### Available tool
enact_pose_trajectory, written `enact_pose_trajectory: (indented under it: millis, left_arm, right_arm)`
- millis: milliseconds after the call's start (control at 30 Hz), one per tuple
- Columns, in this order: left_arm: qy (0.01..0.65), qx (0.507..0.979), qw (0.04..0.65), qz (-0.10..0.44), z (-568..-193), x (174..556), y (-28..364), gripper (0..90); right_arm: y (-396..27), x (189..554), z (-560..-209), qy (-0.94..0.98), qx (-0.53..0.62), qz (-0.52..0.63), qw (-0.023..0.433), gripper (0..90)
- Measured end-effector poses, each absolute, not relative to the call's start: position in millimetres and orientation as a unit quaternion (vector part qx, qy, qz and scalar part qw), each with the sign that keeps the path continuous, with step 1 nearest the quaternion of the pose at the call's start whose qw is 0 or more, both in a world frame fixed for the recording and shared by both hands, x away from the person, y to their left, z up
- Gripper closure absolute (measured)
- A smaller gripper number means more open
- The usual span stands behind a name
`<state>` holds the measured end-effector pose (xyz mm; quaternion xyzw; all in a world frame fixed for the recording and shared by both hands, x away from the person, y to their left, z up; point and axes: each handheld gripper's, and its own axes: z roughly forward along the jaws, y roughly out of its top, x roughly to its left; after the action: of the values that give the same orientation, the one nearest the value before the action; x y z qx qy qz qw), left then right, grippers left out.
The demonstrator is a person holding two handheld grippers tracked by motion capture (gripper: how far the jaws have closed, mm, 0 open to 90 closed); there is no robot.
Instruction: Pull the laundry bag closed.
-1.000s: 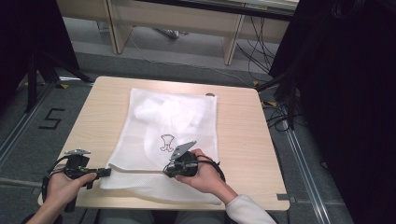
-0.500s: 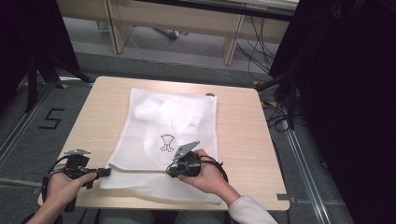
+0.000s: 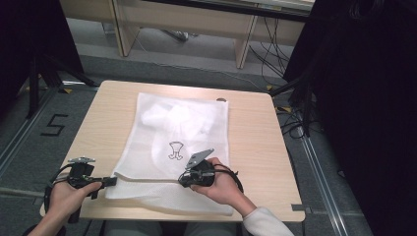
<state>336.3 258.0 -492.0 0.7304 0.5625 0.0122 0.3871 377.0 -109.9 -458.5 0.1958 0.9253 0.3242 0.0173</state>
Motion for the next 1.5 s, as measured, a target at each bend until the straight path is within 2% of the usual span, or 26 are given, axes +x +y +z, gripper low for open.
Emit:
enact_pose_trajectory:
  millis: [1500]
  left_arm:
    - [0.568,0.725,0.39,0.018,-492.9,336.3,256.8,85.2]
  right_arm:
    - [-130.3,376.0,-456.3,0.922,0.205,0.329,0.018,82.5]
